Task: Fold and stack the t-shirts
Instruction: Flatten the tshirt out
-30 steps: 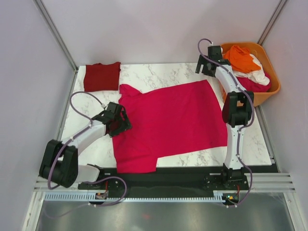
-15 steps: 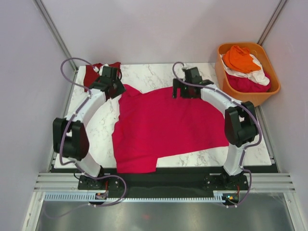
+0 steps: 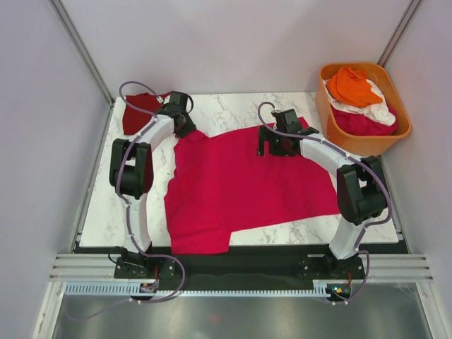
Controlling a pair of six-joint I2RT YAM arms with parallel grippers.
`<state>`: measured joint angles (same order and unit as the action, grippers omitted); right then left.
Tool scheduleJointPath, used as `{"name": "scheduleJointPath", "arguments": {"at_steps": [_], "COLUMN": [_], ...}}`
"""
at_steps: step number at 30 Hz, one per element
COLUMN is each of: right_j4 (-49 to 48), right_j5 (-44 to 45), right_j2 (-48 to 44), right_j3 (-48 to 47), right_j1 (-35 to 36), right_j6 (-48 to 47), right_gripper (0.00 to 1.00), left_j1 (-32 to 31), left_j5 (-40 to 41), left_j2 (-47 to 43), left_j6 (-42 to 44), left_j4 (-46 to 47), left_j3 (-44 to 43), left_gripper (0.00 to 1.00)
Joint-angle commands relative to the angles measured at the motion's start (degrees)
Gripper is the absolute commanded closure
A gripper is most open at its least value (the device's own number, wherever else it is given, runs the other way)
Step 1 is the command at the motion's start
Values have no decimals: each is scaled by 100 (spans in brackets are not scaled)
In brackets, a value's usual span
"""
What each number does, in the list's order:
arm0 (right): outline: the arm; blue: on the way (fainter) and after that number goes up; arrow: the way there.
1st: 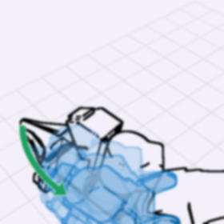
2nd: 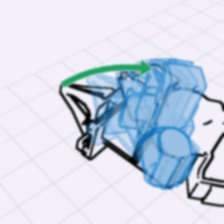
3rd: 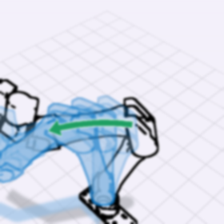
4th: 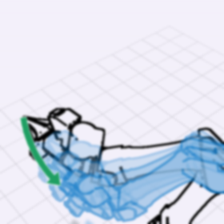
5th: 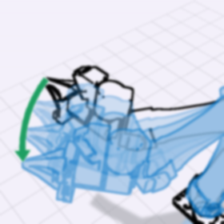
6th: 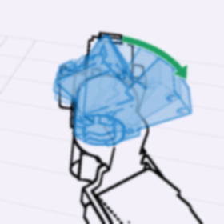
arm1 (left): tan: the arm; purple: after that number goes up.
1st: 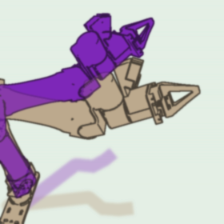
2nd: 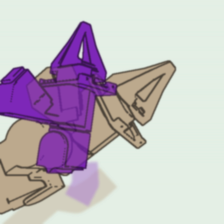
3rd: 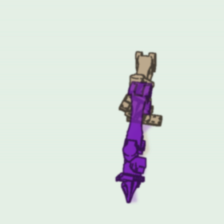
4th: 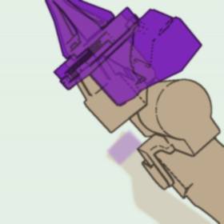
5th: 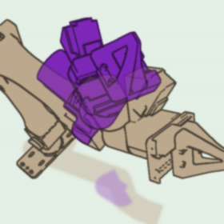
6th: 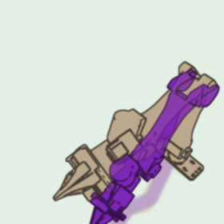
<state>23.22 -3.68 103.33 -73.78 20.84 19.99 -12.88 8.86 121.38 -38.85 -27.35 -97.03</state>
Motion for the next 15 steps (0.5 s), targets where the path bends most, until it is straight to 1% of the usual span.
{"name": "scheduleJointPath", "arguments": {"at_steps": [1, 10, 15], "right_j4": [-143, -107, -90], "right_j5": [-62, -36, -19], "right_j2": [-208, -199, -120], "right_j3": [83, 57, 30], "right_j1": [-1, 17, 17], "right_j6": [67, 58, 40], "right_gripper": [2, 2, 2], "left_j1": [-65, -100, -109], "left_j5": [54, 160, 133], "left_j2": [236, 755, 703], "left_j6": [-237, -211, -237], "left_j4": [46, 37, 37], "left_j3": [-307, -694, -519], "left_gripper": [58, 58, 60]}}
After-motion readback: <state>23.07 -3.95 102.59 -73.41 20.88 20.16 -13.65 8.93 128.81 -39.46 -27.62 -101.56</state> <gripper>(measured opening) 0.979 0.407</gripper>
